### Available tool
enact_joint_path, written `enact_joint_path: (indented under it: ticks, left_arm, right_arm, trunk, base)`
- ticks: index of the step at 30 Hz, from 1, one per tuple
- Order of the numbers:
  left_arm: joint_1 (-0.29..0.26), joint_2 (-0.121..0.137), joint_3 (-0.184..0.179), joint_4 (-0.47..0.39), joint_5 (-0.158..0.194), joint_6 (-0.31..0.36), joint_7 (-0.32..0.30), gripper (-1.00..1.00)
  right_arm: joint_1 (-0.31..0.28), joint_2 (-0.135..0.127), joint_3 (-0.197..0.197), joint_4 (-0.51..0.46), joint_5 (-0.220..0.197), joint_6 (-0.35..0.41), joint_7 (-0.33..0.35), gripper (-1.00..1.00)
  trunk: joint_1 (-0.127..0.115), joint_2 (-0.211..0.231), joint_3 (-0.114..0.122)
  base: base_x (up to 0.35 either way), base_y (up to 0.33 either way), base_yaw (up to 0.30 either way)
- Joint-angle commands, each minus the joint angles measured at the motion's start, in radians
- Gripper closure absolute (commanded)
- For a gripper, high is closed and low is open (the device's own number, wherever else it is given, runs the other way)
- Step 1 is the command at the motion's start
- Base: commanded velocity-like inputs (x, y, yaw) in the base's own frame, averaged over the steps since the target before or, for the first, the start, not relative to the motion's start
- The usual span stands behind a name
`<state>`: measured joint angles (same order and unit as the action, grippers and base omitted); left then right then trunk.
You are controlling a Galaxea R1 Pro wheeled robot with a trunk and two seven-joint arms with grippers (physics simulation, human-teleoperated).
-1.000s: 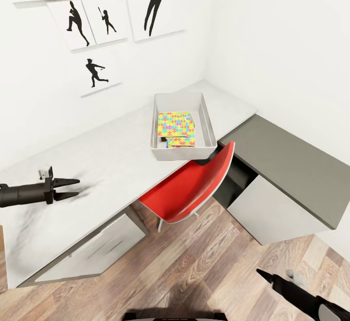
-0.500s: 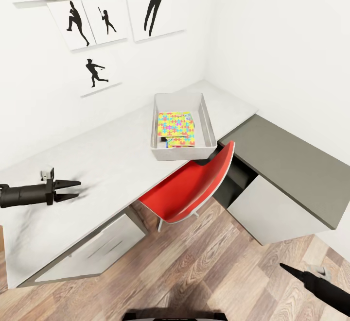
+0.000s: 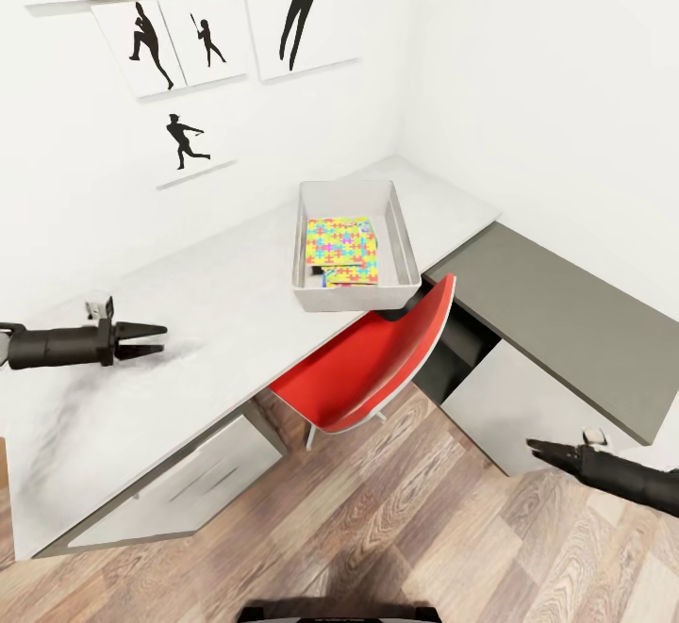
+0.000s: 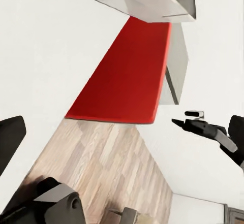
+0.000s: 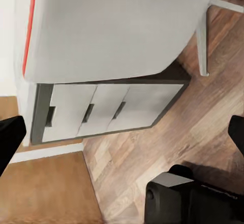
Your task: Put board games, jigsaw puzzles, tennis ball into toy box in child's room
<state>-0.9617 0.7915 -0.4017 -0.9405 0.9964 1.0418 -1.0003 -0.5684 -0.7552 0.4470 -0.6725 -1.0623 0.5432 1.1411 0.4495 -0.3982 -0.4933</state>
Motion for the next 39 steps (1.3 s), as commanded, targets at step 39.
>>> enact_joint_path:
  ticks: [39]
  left_arm:
    - [-0.677, -0.589, 0.024, 0.314, 0.014, -0.002, 1.211, -1.0]
  right_arm:
    - [-1.036, 0.754, -0.186, -0.061, -0.015, 0.504, -1.907, -1.0]
  trunk:
    - [0.001, -0.002, -0.002]
  base:
    - [0.0, 0.0, 0.0]
